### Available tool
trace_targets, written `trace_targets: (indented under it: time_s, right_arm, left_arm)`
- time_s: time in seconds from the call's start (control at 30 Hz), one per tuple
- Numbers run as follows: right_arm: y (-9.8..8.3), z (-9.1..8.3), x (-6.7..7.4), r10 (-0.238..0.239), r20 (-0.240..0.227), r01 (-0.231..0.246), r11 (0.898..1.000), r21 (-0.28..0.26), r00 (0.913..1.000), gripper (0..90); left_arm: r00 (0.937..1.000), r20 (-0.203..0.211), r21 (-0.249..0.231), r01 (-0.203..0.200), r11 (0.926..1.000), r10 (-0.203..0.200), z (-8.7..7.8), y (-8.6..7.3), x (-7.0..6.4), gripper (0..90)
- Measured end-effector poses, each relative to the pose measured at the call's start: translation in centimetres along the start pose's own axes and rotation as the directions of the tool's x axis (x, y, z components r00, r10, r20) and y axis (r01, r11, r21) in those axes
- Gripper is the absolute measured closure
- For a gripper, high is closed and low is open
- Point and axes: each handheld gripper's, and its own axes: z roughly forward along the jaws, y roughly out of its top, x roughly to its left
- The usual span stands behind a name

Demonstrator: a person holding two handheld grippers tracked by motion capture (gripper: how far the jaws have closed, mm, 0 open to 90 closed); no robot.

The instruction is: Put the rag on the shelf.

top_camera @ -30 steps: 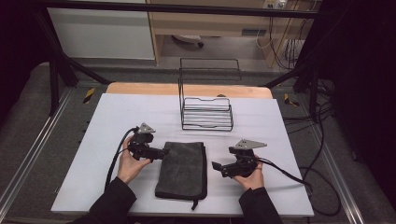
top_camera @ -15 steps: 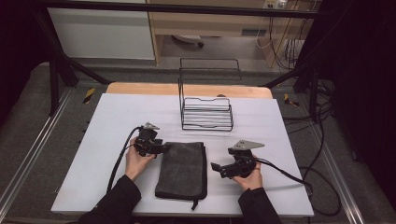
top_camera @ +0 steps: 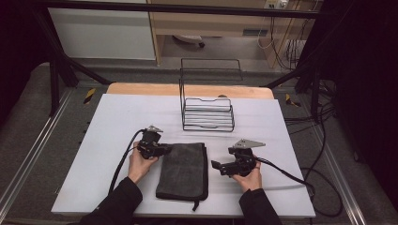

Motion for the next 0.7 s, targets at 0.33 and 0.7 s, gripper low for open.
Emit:
trace_targets:
  time_s: [0.33,0.7]
  right_arm:
    - [3.1,2.6,0.3,0.014,0.019,-0.014,1.0,0.006,0.9997,15.1]
    - [3.4,6.6,0.2,0.051,0.044,-0.053,0.997,0.061,0.9977,43.4]
  left_arm:
    - [0.9997,-0.02,0.005,-0.011,0.9999,0.011,0.0,0.0,-0.4,78.8]
    - [0.9995,-0.019,-0.001,-0.027,0.9996,0.027,0.0,-0.1,-0.4,79.0]
